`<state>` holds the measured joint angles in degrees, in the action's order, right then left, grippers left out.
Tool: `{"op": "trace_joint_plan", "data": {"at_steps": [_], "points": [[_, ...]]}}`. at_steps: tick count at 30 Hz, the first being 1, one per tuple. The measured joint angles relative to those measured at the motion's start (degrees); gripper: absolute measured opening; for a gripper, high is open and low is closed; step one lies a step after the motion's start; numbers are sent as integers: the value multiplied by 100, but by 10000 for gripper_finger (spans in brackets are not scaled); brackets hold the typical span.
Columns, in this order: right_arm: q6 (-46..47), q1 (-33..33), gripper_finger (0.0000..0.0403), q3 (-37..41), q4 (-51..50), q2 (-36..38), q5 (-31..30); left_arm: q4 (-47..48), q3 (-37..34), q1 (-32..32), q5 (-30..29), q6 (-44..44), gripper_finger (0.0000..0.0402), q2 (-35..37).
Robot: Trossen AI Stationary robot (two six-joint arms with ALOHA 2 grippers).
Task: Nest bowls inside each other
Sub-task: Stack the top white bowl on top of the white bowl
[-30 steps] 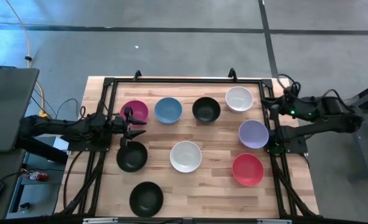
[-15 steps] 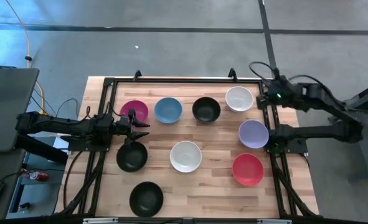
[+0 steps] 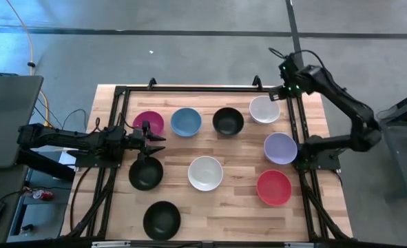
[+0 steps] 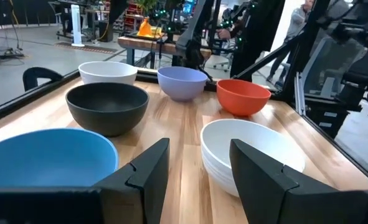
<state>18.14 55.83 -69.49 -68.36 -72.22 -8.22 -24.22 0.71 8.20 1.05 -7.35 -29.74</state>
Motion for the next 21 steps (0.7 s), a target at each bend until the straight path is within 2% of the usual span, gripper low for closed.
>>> {"op": "trace_joint_plan", "data": {"at_steps": [10, 21], "points": [[-1285, 57, 133, -187, 192, -967, 276, 207, 0, -1, 28, 2, 159, 0], [-2121, 83, 133, -187, 512, -1434, 170, 211, 0, -2, -4, 2, 159, 0]]}}
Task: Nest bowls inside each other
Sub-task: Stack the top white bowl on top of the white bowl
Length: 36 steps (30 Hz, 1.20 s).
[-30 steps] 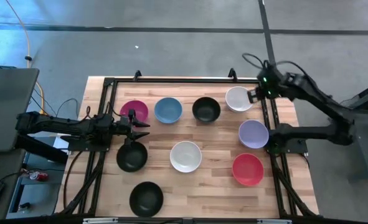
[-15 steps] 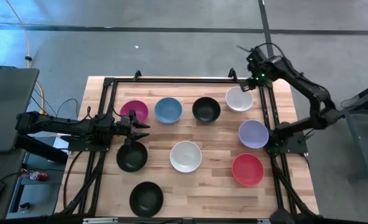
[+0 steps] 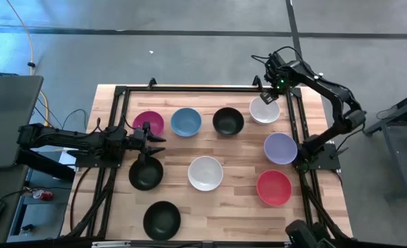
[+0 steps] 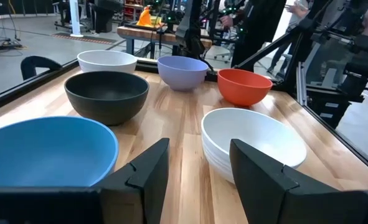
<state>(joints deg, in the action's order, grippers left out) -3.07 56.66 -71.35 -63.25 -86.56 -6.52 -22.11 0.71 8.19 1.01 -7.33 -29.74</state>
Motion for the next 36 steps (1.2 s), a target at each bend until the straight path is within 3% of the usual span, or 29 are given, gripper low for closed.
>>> {"op": "trace_joint_plan", "data": {"at_steps": [5, 11, 18, 36], "points": [[-92, 18, 133, 0, 40, -68, -27, -24, 0, 2, -20, 0, 159, 0], [-238, 73, 133, 0, 38, -71, -24, 1, 0, -7, 630, -1, 159, 0], [-494, 158, 133, 2, -63, -258, 109, 1, 0, -4, 307, -1, 159, 0], [-642, 221, 133, 7, 233, -1141, 50, 0, 0, -4, 282, -1, 159, 0]]}}
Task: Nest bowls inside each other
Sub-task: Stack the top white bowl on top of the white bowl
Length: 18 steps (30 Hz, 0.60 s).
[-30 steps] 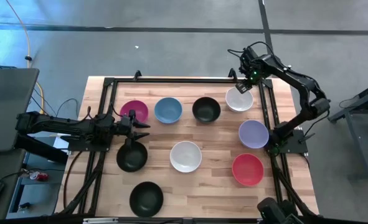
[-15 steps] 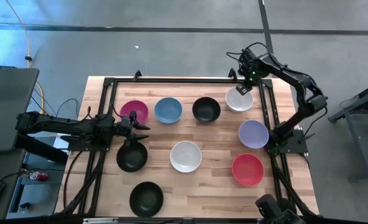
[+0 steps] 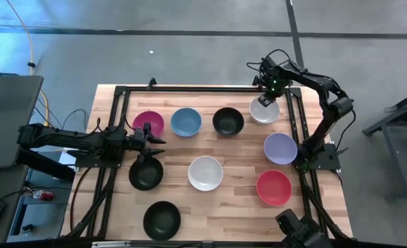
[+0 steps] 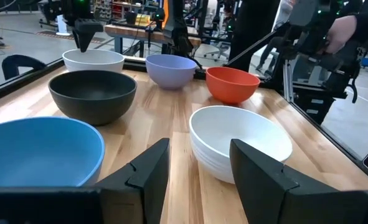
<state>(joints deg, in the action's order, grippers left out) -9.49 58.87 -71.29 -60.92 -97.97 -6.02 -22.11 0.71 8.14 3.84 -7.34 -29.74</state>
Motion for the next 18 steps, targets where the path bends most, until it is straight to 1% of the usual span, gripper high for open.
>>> {"op": "trace_joint_plan", "data": {"at_steps": [8, 18], "points": [[16, 129, 133, 0, 131, -29, -1, 0, 0, 1, 0, 1, 159, 0], [43, 127, 133, 0, 244, -27, 30, 1, 0, 2, 0, 1, 159, 0]]}}
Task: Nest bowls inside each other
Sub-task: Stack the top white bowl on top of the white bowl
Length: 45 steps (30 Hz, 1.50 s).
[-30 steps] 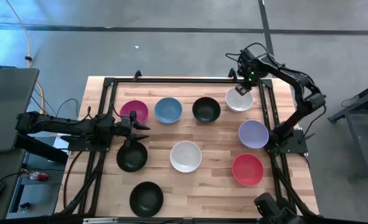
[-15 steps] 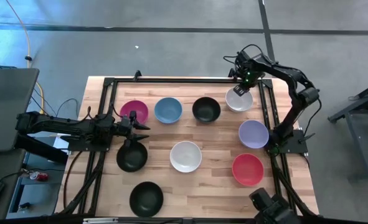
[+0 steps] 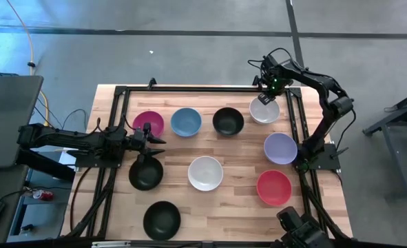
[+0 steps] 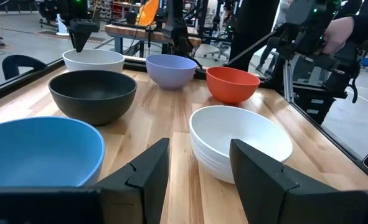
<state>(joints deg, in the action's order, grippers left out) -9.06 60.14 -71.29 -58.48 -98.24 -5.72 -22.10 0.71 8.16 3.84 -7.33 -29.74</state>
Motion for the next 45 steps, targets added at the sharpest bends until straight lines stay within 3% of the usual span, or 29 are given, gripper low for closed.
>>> {"op": "trace_joint_plan", "data": {"at_steps": [7, 18, 35, 45], "points": [[24, 0, 125, 0, -4, 0, 132, 1, 0, 0, 0, 0, 159, 0], [131, -15, 46, 0, -6, 0, 293, 65, 0, 0, 0, 0, 159, -1], [256, -17, 41, 0, -80, -532, 387, 323, 0, 0, 0, 1, 159, -2], [103, -20, 4, 0, -77, -352, 295, 305, 0, 7, -173, 151, 159, -2]]}}
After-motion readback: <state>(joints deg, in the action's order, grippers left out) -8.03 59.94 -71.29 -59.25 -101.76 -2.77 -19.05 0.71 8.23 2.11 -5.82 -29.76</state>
